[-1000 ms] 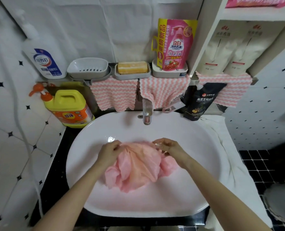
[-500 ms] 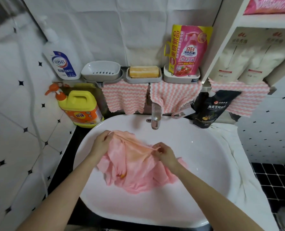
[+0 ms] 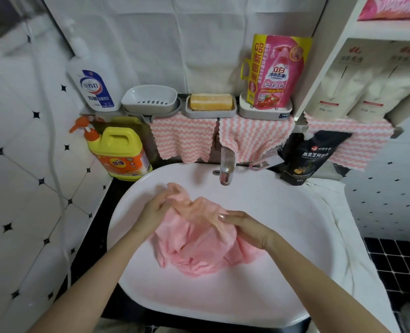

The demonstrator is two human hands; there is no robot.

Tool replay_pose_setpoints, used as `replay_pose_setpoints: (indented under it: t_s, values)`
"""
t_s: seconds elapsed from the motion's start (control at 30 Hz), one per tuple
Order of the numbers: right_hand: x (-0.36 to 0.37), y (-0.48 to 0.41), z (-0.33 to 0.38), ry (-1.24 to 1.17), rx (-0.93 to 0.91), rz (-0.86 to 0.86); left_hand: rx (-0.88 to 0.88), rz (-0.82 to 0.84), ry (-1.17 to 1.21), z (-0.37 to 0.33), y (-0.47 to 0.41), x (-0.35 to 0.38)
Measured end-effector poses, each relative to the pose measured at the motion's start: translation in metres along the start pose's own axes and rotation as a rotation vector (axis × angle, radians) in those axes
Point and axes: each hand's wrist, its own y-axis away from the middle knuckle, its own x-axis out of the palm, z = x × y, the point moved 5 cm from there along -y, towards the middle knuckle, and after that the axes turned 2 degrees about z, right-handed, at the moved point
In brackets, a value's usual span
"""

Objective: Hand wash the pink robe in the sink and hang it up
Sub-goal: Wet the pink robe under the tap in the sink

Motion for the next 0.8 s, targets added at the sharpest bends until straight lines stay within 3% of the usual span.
replay_pose_setpoints:
  t_s: [0.1,0.2,0.23,0.33,0.37,0.4,0.47,0.53,0.57,0.6,0.67,0.8]
  values:
    - [0.02,0.001,-0.019,0.12,0.063,-0.044,-0.004,0.423,-0.108,0.002,0.032,0.051]
    - [0.024,0.003,-0.038,0.221,0.147,-0.036,0.034,0.339,-0.187,0.023,0.046,0.057]
    - [0.014,0.003,-0.036,0.232,0.119,-0.16,0.043,0.293,-0.225,0.029,0.047,0.053]
    - [-0.049,0.004,-0.035,0.45,0.06,-0.798,0.013,0.209,-0.223,0.046,0.047,0.041]
    - [-0.062,0.007,-0.033,0.549,0.067,-0.909,-0.008,0.227,-0.241,0.048,0.047,0.038]
    - [-0.072,0.0,-0.035,0.598,0.066,-0.9,-0.017,0.266,-0.27,0.05,0.047,0.037]
    - [-0.08,-0.016,-0.038,0.624,0.045,-0.719,-0.034,0.423,-0.378,0.054,0.052,0.042]
    - [-0.078,-0.033,-0.043,0.795,0.051,-0.559,-0.027,0.529,-0.417,0.061,0.056,0.045]
    - [-0.072,-0.036,-0.04,0.867,0.027,-0.494,-0.013,0.51,-0.409,0.063,0.056,0.043]
    - [-0.072,-0.039,-0.042,0.793,0.064,-0.498,0.01,0.461,-0.39,0.062,0.054,0.037]
    - [-0.084,-0.03,-0.032,0.741,0.102,-0.719,0.045,0.282,-0.299,0.055,0.05,0.017]
    - [-0.115,-0.011,-0.009,0.343,-0.08,-0.85,0.069,-0.07,-0.144,0.038,0.049,-0.027]
